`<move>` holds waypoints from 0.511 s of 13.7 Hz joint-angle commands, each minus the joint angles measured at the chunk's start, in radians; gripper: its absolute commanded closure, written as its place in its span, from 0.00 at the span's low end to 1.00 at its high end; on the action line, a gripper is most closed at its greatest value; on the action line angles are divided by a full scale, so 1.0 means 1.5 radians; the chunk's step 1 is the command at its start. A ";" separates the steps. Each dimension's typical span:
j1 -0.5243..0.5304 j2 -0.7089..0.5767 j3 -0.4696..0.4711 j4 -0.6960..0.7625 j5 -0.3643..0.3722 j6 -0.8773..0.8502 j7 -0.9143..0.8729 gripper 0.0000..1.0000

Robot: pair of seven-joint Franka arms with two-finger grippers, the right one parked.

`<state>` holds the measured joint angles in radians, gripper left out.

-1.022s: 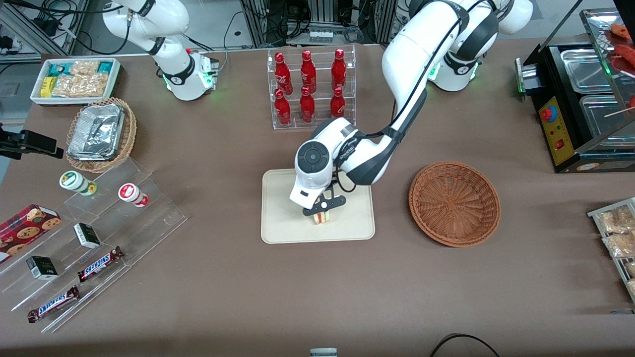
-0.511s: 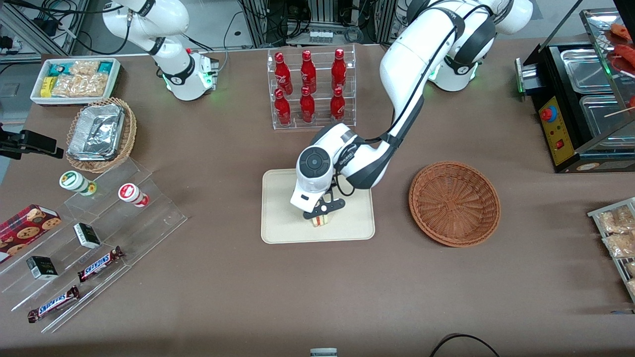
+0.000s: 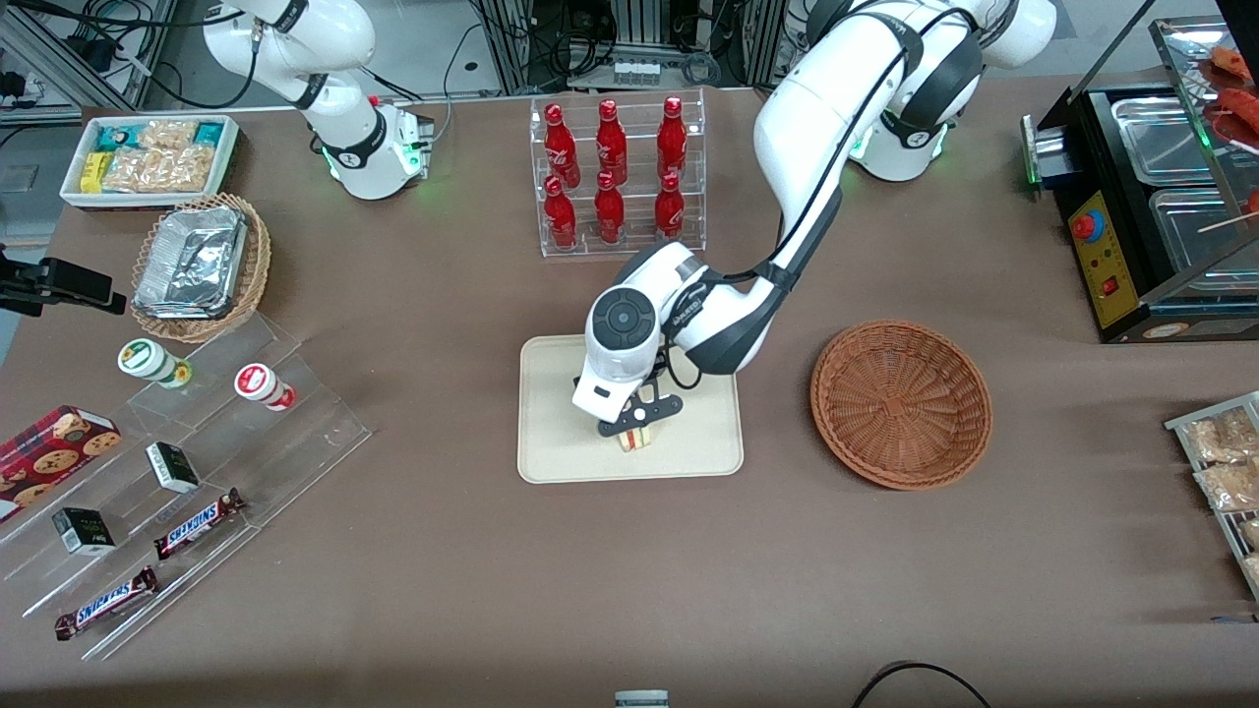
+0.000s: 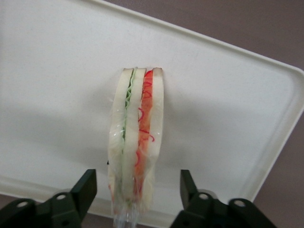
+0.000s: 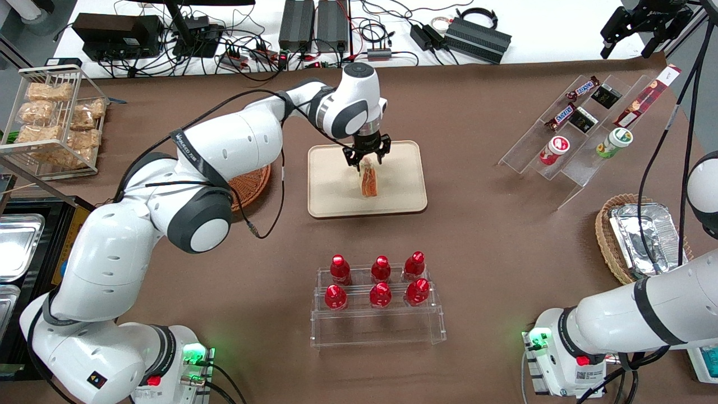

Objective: Place sandwich from basket to tray
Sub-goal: 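Lower the sandwich onto the tray and open the left gripper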

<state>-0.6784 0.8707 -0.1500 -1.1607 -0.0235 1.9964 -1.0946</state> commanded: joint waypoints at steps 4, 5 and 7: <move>0.002 -0.097 0.015 -0.001 0.005 -0.065 0.002 0.00; 0.011 -0.103 0.015 0.000 0.005 -0.082 0.003 0.00; 0.033 -0.119 0.014 -0.002 0.047 -0.106 0.074 0.00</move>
<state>-0.6557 0.7231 -0.1262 -1.1472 -0.0020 1.8719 -1.0657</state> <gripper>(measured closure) 0.000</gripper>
